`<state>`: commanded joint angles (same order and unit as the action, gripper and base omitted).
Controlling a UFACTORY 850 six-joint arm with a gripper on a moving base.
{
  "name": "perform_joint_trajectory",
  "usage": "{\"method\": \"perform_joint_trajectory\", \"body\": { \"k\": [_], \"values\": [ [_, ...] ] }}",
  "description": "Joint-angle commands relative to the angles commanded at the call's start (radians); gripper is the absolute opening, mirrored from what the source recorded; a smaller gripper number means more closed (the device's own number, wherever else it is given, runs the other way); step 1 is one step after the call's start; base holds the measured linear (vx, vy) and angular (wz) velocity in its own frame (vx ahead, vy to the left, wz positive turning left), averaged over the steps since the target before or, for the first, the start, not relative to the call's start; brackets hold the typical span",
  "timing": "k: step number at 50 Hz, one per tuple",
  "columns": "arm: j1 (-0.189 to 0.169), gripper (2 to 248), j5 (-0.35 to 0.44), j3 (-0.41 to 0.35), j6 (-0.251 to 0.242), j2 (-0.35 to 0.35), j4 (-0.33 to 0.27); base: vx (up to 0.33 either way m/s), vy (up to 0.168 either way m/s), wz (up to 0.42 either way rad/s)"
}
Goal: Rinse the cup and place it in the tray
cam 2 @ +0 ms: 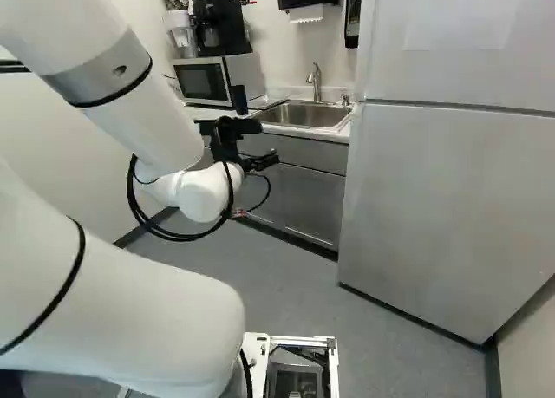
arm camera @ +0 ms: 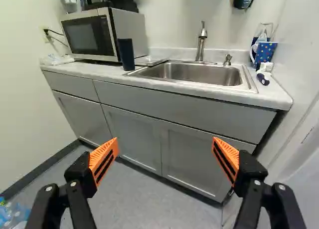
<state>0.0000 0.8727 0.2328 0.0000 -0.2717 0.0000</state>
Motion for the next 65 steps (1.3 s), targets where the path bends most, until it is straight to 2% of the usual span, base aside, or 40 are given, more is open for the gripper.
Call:
{"method": "perform_joint_trajectory", "body": {
  "k": [65],
  "values": [
    [0.000, 247, -0.087, 0.176, 0.000, 0.028, 0.000, 0.000, 0.000, 0.000]
  ]
}}
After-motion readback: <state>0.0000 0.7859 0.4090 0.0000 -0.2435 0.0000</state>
